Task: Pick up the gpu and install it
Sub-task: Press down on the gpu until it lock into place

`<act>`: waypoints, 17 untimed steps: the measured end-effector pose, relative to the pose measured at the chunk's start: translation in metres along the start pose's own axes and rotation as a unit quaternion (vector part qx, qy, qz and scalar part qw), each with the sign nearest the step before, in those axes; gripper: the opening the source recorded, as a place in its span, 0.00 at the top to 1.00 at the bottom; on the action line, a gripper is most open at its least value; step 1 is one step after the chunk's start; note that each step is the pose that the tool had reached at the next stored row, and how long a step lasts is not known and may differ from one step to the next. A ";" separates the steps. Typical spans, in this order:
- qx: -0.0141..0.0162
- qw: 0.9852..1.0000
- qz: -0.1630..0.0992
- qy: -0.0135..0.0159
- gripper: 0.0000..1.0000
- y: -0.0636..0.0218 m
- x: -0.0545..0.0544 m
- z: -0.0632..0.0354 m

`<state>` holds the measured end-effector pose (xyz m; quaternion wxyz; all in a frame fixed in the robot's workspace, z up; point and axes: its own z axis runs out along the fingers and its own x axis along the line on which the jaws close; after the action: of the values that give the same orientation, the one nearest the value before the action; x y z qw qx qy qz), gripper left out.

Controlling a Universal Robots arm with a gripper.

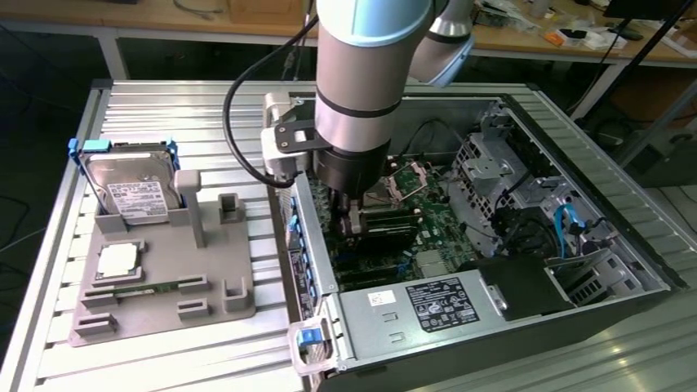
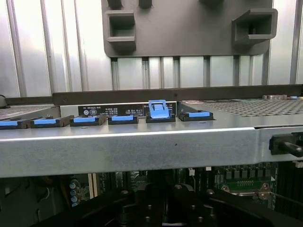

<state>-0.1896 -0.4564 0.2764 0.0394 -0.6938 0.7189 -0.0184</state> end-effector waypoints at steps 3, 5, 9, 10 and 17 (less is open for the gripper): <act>0.000 1.000 0.000 0.000 0.89 0.0001 0.000 0.0022; 0.000 1.000 0.000 0.000 0.89 0.0003 0.000 0.0038; 0.000 1.000 0.000 -0.001 0.89 0.0003 0.000 0.0043; 0.000 1.000 0.000 -0.001 0.89 0.0003 0.000 0.0043; 0.000 1.000 0.000 0.000 0.89 0.0009 0.000 0.0078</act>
<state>-0.1899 -0.4564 0.2686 0.0396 -0.6938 0.7189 -0.0182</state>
